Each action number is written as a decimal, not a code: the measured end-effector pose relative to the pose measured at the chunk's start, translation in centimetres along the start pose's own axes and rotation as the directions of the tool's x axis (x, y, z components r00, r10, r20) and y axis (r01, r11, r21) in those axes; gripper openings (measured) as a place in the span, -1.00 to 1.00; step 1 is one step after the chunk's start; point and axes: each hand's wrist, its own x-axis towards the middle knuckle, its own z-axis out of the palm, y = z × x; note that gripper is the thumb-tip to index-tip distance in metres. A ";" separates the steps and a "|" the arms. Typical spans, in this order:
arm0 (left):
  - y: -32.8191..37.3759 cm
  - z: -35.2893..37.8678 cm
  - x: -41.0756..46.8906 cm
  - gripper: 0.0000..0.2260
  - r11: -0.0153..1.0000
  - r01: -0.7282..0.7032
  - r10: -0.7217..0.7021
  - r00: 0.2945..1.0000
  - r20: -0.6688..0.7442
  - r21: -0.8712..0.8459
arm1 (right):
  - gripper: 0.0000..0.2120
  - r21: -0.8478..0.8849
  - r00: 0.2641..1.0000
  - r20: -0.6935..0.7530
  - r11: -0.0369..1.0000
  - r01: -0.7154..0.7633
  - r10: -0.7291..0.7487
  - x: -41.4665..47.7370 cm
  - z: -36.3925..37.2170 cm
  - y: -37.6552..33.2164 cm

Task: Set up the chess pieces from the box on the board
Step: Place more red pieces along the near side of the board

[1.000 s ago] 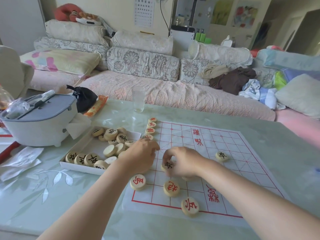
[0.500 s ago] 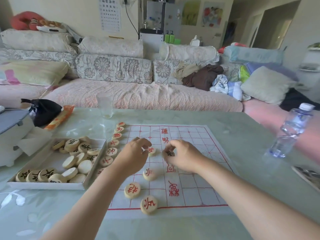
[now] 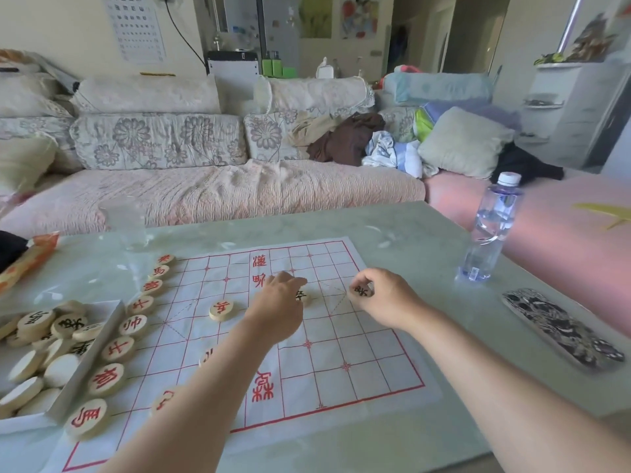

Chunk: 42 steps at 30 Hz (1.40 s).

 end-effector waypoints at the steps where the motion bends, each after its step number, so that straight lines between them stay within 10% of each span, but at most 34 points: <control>1: 0.1 0.4 0.2 -0.58 1.000 0.022 -0.022 0.999 0.024 0.000 | -0.87 -0.001 1.000 -0.007 1.000 -0.016 0.016 -0.1 -0.3 0.7; 23: 0.5 3.0 -0.4 -0.64 0.995 0.080 -0.080 0.997 0.004 0.054 | -0.87 -0.254 0.982 0.173 0.967 -0.030 0.076 -2.7 -2.9 2.5; 42: -11.2 -6.8 -7.8 -0.83 0.992 0.123 -0.118 0.963 -0.241 0.005 | -0.79 0.014 0.923 0.242 0.952 0.306 -0.300 -1.2 9.6 -15.9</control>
